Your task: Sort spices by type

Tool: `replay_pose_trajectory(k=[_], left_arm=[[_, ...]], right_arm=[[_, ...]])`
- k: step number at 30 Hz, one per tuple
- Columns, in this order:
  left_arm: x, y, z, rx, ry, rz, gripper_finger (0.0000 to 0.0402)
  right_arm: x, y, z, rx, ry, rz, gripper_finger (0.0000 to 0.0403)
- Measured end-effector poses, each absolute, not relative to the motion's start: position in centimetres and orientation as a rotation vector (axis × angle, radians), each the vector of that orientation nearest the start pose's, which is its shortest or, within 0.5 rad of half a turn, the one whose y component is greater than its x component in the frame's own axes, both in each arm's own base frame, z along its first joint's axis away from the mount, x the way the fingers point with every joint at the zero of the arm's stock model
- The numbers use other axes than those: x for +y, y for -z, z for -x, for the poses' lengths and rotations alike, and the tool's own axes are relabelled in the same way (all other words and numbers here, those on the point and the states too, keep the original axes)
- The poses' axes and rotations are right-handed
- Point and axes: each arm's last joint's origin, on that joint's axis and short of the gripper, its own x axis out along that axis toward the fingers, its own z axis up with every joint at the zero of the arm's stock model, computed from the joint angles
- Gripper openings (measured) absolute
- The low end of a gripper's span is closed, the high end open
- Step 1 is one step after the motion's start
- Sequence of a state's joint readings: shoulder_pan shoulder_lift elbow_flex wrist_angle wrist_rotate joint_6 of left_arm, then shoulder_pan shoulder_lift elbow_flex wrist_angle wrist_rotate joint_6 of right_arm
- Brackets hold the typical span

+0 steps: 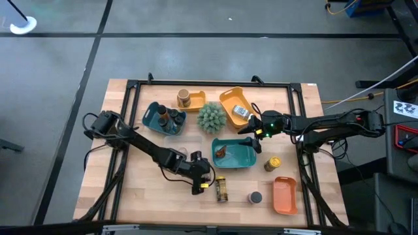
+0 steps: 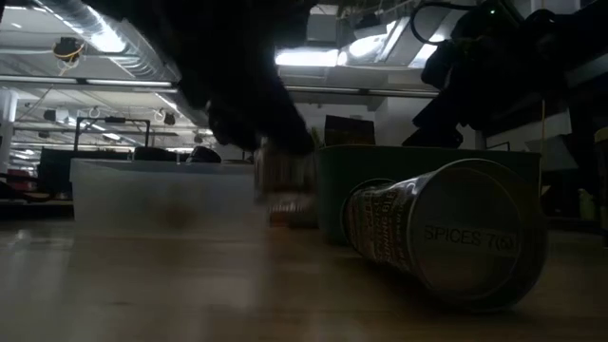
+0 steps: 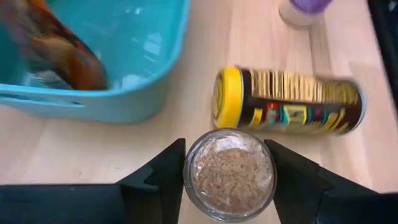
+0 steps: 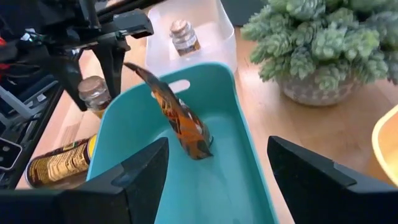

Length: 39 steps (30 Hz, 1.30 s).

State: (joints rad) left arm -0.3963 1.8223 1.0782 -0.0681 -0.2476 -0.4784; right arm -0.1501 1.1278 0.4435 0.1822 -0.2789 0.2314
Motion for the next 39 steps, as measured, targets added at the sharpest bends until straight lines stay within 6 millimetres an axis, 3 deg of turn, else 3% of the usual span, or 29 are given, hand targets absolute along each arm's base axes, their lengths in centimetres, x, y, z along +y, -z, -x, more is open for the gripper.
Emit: replay_pose_trajectory(k=[7,12,17,21,27,39], left_arm=[[-12.3,-20.8,-34.0,0.683,-0.051,0.253,0.0168],[-10.2,-23.8,-32.7,0.662,-0.094,0.245,0.0172],[-7.9,-25.2,-30.7,0.74,-0.197,0.221,0.0175],[-6.9,-24.8,-29.9,0.817,-0.292,0.215,0.0176],[-6.4,-21.8,-29.5,0.876,-0.347,0.241,0.0177],[-5.4,-18.2,-29.0,0.841,-0.369,0.267,0.0177]], right_arm=[[-2.5,-19.0,-21.8,0.477,-0.073,-0.328,0.0273],[-2.5,-19.1,-21.9,0.467,-0.075,-0.326,0.0273],[-2.5,-19.1,-21.9,0.468,-0.075,-0.326,0.0273],[-2.5,-19.1,-21.9,0.467,-0.075,-0.326,0.0273],[-2.5,-19.1,-21.9,0.467,-0.075,-0.326,0.0273],[-2.5,-19.2,-21.9,0.454,-0.077,-0.324,0.0273]])
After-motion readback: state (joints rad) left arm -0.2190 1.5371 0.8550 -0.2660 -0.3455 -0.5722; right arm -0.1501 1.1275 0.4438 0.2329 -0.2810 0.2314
